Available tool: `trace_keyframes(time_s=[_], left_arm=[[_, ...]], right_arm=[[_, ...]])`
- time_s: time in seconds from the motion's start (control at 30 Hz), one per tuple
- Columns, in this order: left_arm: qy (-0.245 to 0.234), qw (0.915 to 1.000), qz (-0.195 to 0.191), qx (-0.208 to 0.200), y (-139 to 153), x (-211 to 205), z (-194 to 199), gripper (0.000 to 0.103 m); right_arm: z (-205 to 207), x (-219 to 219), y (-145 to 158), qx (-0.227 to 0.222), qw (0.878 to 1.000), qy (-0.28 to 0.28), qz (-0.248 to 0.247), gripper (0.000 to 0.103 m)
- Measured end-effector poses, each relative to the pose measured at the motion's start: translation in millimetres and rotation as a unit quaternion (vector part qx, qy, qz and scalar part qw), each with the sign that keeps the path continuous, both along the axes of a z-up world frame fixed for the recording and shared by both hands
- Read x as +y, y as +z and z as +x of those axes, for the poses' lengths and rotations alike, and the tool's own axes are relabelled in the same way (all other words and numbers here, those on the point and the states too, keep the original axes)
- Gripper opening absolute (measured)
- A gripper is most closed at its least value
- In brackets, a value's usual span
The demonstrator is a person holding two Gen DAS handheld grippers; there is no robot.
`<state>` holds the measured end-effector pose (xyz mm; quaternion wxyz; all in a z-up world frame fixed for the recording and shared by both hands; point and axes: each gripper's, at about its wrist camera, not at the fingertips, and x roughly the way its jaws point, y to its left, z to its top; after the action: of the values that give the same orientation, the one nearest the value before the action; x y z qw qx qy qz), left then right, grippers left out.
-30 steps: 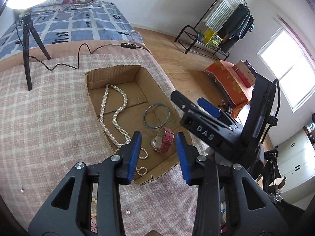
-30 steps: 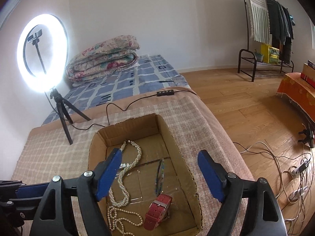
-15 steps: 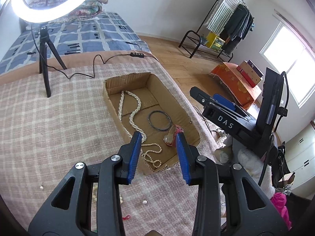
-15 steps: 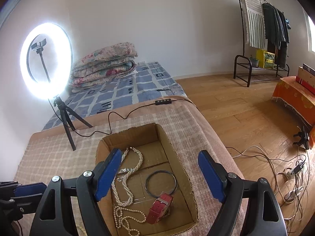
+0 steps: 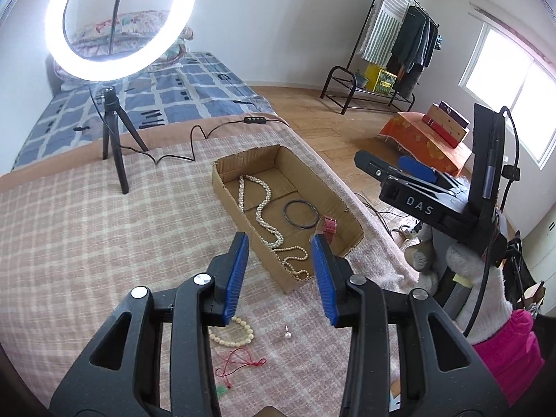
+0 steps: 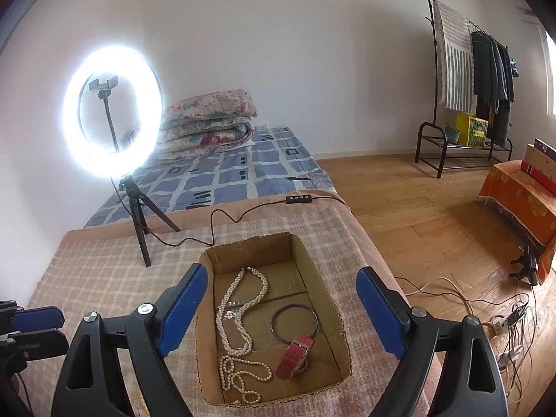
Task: Organize jewelry
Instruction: 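Lift both open tools up out of the box, then move the left tool to the green jade pendant while the right tool approaches the pearl stud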
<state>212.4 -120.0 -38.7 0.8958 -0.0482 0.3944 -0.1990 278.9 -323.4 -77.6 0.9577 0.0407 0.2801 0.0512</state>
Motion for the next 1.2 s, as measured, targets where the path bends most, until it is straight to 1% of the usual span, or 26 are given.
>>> trace_keyframes(time_s=[0.03,0.2,0.23,0.27,0.33,0.43,0.6,0.7,0.8,0.83,0.97,1.0,1.1,1.17,1.2], left_arm=[[0.000,1.0000,0.002,-0.004,0.8,2.1,-3.2,0.047],[0.001,0.9999,0.009,-0.005,1.9,19.8,-14.3,0.048],[0.003,1.0000,0.008,-0.003,2.0,24.0,-15.7,0.048],[0.006,1.0000,0.007,-0.002,2.0,29.1,-17.2,0.048],[0.011,0.9999,0.006,-0.002,0.5,41.2,-19.8,0.048],[0.025,0.9996,0.010,-0.001,-3.1,62.1,-21.6,0.048],[0.054,0.9984,0.014,0.005,-10.8,98.8,-22.7,0.048],[0.067,0.9975,0.008,0.022,-20.0,117.6,-22.3,0.048],[0.073,0.9966,0.010,0.038,-32.3,129.0,-24.4,0.048],[0.071,0.9965,0.012,0.043,-37.2,131.2,-25.2,0.048],[0.063,0.9955,0.026,0.066,-58.6,136.5,-32.1,0.048],[0.060,0.9952,0.027,0.072,-63.8,138.0,-33.8,0.048],[0.058,0.9939,0.020,0.091,-78.5,142.0,-37.8,0.048],[0.047,0.9934,0.014,0.103,-86.9,140.3,-41.2,0.048],[0.040,0.9934,0.014,0.107,-90.3,137.3,-43.7,0.048]], right_arm=[[-3.1,1.0,1.8,-0.003,1.000,0.001,-0.001,0.094],[-20.5,9.0,7.3,-0.006,1.000,0.012,-0.008,0.095],[-24.5,11.2,8.0,-0.008,1.000,0.015,-0.011,0.096],[-29.3,13.8,9.2,-0.011,1.000,0.017,-0.015,0.103],[-40.0,20.0,11.9,-0.025,0.999,0.024,-0.023,0.103],[-54.5,29.3,11.9,-0.031,0.998,0.049,-0.035,0.103],[-79.7,41.6,-1.0,-0.030,0.995,0.086,-0.044,0.103],[-92.3,48.5,-17.0,-0.012,0.993,0.108,-0.037,0.103],[-103.5,56.5,-35.1,0.008,0.991,0.125,-0.045,0.103],[-105.7,58.8,-41.1,0.016,0.990,0.132,-0.047,0.101],[-111.5,64.4,-68.4,0.057,0.985,0.152,-0.061,0.087],[-112.0,63.5,-76.4,0.070,0.984,0.155,-0.060,0.085],[-112.0,60.8,-97.3,0.104,0.980,0.162,-0.055,0.076],[-111.0,63.5,-110.5,0.123,0.975,0.171,-0.063,0.065],[-110.8,65.5,-116.4,0.130,0.973,0.178,-0.068,0.062]])
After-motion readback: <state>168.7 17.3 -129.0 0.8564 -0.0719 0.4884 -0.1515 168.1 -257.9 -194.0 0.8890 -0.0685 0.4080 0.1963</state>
